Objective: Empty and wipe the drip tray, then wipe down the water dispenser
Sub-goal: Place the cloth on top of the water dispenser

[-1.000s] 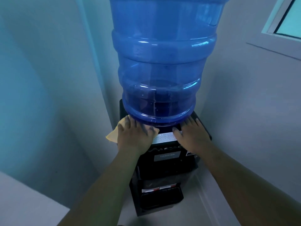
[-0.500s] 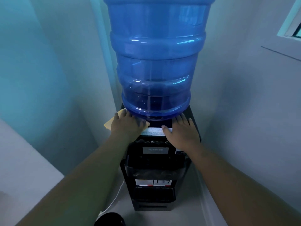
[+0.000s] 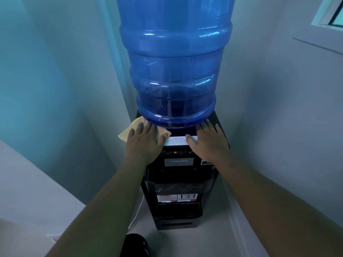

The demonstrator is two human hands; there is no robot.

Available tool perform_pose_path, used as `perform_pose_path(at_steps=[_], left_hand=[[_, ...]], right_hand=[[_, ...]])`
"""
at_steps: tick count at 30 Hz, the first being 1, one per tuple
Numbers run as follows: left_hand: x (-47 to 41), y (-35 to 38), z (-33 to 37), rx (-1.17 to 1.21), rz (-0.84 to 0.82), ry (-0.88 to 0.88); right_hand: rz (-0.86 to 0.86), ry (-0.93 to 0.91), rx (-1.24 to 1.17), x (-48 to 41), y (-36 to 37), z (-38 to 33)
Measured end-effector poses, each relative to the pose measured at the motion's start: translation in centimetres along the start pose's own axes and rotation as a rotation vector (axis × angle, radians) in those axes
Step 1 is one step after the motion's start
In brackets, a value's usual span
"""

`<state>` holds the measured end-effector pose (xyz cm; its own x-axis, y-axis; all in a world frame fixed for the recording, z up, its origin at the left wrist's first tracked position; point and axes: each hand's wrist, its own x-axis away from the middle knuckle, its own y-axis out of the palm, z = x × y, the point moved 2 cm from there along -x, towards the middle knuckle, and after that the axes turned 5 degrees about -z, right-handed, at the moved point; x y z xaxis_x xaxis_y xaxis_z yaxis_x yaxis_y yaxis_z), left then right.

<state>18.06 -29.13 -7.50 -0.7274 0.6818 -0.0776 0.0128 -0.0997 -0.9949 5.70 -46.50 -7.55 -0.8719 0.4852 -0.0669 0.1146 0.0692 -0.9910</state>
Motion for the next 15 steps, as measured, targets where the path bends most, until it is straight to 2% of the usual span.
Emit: perform_pose_path(at_steps=[13,15], left_hand=[[-1.0,-0.5,-0.1,-0.048,0.022,-0.009],[-1.2,0.3,-0.5,-0.056,0.048,0.001]], right_hand=[[0.004,-0.029,-0.022,-0.5,-0.5,0.0],[0.045,-0.050,-0.025,-0.4,0.4,0.2]])
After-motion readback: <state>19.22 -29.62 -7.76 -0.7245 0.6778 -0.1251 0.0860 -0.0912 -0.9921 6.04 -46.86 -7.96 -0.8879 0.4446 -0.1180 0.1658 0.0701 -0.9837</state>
